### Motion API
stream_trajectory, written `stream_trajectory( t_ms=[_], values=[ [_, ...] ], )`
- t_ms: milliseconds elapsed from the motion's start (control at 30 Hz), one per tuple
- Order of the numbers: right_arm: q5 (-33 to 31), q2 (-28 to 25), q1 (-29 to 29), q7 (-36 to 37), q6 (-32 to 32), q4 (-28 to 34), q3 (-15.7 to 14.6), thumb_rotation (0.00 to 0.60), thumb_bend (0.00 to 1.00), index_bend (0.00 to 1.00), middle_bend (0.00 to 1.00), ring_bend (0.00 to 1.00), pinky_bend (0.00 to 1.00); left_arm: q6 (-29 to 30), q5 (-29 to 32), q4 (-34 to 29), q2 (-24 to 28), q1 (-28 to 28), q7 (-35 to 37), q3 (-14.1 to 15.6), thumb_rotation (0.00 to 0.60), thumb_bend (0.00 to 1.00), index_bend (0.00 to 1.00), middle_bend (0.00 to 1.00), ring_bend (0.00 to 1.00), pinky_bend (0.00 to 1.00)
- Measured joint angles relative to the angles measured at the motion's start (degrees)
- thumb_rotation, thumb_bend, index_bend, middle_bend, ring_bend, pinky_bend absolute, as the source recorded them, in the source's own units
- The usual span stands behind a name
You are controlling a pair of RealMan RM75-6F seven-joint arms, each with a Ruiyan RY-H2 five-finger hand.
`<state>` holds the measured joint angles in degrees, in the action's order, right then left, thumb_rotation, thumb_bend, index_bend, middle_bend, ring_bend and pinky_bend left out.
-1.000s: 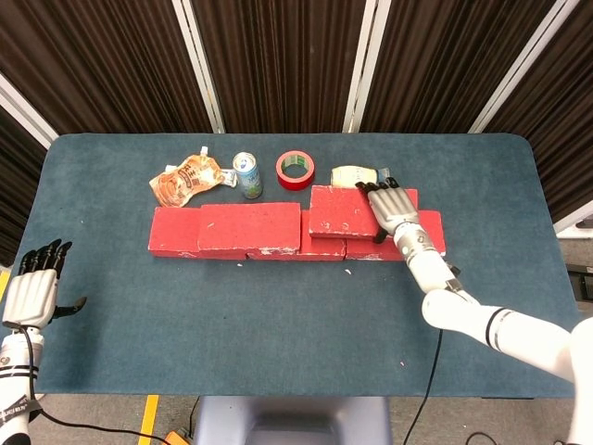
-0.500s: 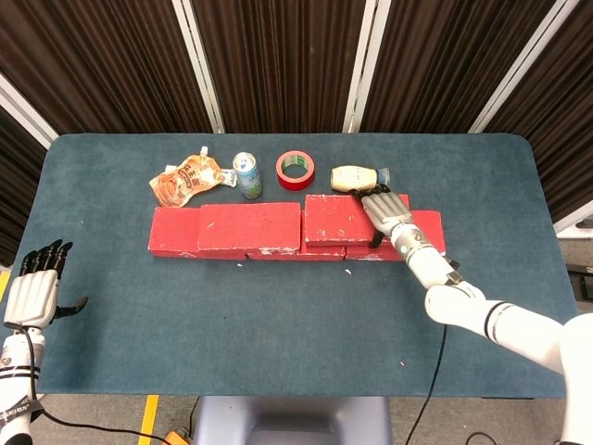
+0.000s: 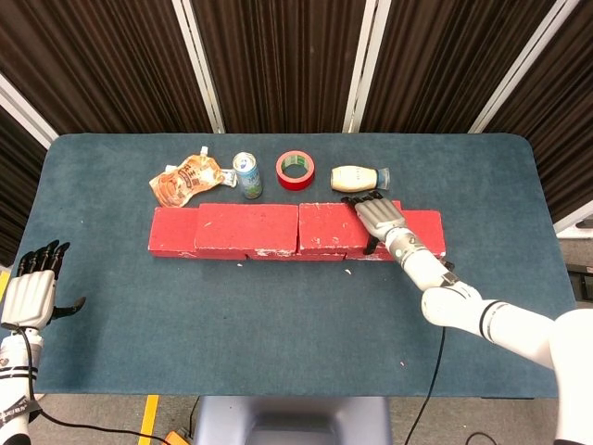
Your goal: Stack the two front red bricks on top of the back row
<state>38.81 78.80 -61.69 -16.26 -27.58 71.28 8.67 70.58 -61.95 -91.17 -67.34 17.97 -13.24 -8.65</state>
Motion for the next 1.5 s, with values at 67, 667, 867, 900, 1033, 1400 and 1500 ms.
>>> stream_trajectory(
  t_ms=[67,667,867,900,1033,1400,1500],
  values=[
    [-0.3,-0.2,-0.2,0.2,-0.2,0.0,-0.5,0.600,0.13,0.19,0.36,0.33,0.00,-0.1,0.1,0.2,-0.1,0.0,0.0,0.0,0.600,0.22,0.00,0.00,0.00,0.00],
    [-1.6,0.4,-2.3,1.4,-0.8,-0.5,-2.9,0.600,0.13,0.19,0.36,0.32,0.00,-0.3,0.3,0.6,-0.3,-0.2,0.2,-0.1,0.600,0.22,0.00,0.00,0.00,0.00],
    [-2.6,0.6,-2.9,1.1,-1.4,-0.5,-3.8,0.600,0.13,0.19,0.36,0.30,0.00,-0.5,0.2,0.9,-0.4,-0.3,0.6,0.0,0.600,0.22,0.00,0.00,0.00,0.00],
    [-2.8,0.6,-3.0,1.1,-1.4,-0.5,-3.9,0.600,0.13,0.19,0.36,0.30,0.00,-0.5,0.2,0.9,-0.4,-0.3,0.6,0.0,0.600,0.22,0.00,0.00,0.00,0.00],
    [-3.8,0.6,-3.4,0.8,-1.9,-0.4,-4.6,0.600,0.13,0.19,0.36,0.28,0.00,-0.7,0.3,1.1,-0.4,-0.3,0.7,0.0,0.600,0.22,0.00,0.00,0.00,0.00],
    [-5.0,0.9,-4.2,0.7,-2.4,-0.2,-5.4,0.600,0.11,0.19,0.35,0.21,0.00,-0.7,0.3,1.5,-0.5,-0.4,1.1,-0.1,0.600,0.22,0.00,0.00,0.00,0.00],
    [-5.3,0.8,-4.4,0.6,-2.6,-0.1,-5.5,0.600,0.09,0.19,0.34,0.20,0.00,-0.7,0.3,1.5,-0.6,-0.4,1.0,-0.1,0.600,0.22,0.00,0.00,0.00,0.00]
  ],
)
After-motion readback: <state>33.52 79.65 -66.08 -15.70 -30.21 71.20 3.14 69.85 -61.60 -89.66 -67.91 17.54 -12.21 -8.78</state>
